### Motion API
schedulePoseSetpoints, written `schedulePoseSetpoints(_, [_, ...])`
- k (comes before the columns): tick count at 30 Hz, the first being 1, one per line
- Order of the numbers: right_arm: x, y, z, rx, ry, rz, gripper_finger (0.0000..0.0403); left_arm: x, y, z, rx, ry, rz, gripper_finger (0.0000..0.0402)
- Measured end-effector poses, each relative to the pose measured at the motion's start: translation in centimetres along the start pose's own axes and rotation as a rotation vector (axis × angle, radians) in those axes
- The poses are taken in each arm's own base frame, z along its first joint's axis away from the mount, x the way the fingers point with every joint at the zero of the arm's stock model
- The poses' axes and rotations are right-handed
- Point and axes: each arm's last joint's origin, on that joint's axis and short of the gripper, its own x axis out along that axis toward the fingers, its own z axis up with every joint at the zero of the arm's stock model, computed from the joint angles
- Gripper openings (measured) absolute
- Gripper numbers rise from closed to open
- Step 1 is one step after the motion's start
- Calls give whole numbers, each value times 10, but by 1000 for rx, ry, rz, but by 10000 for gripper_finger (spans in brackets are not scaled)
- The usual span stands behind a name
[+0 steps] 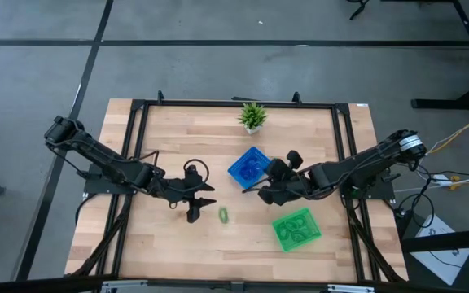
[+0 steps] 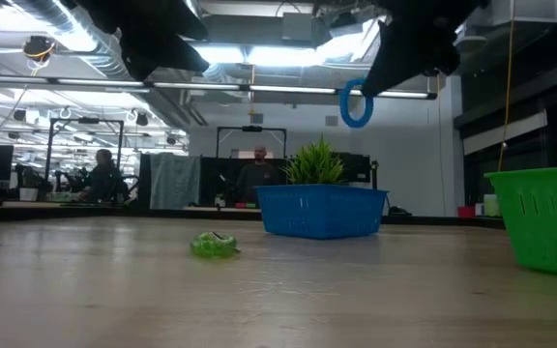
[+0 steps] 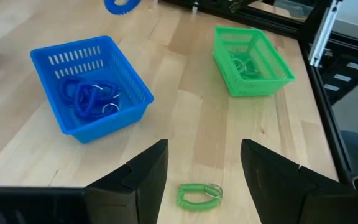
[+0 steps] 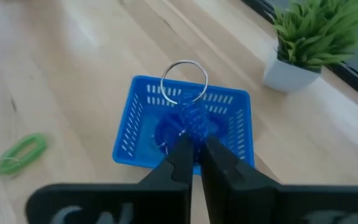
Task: Sort spring keychains
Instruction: Put the blue spring keychain into the blue bin
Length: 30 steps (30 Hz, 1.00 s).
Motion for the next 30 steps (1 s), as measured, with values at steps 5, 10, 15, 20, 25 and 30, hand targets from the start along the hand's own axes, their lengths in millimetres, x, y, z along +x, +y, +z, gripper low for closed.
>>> schedulePoseSetpoints(5, [11,-7,-5,37,12,-33,17,0,0,0,-5,-4,7,196])
schedulePoseSetpoints(10, [25,-13,-10,75,51,-15,17,0,0,0,-5,-3,7,196])
schedulePoseSetpoints(15, [37,-15,-14,96,32,30,17,0,0,0,-5,-4,8,196])
schedulePoseSetpoints(20, [48,-20,-17,127,46,79,17,0,0,0,-5,-4,8,196])
schedulePoseSetpoints(25, [58,-27,-24,157,71,102,17,0,0,0,-4,-3,8,196])
schedulePoseSetpoints(30, [64,-27,-31,192,31,134,17,0,0,0,-4,-4,10,196])
